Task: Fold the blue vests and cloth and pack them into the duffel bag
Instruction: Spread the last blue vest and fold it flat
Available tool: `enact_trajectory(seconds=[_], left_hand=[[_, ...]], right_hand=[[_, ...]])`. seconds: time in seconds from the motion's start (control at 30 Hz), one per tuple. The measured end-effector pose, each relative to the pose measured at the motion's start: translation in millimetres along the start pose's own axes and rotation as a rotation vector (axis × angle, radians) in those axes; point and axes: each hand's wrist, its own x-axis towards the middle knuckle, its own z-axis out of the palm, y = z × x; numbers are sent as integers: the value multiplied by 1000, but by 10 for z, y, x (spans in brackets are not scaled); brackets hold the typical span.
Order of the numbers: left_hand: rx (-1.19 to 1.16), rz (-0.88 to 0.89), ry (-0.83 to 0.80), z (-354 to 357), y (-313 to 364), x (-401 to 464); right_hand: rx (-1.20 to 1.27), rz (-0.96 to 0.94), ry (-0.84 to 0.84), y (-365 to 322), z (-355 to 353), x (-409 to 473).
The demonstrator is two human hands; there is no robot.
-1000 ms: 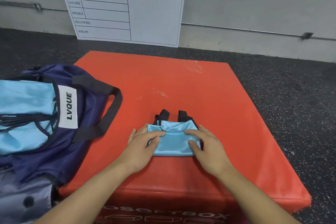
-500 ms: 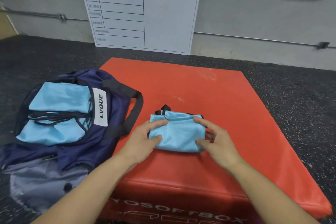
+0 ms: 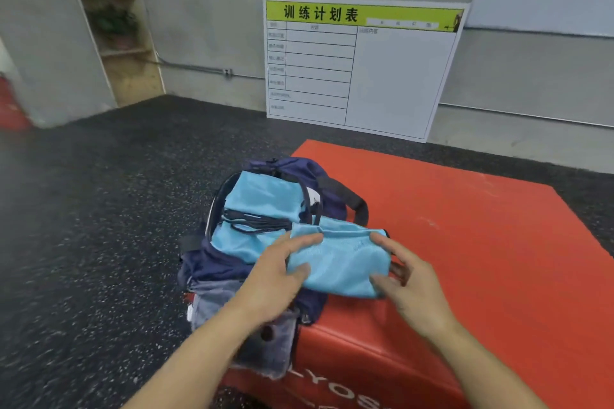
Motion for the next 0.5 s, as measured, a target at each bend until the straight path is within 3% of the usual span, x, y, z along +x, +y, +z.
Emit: enact_trajectory(seconds=[0.23, 0.33, 0.5], left_hand=[[3, -32, 198, -1074, -170, 572], [13, -116, 229, -1226, -383, 764], [243, -199, 110, -1144, -872, 843]], right_hand=[[-80, -186, -52, -523, 837, 970], [-50, -94, -41, -470, 1187, 1271], [-252, 84, 5, -145, 1494, 1342]])
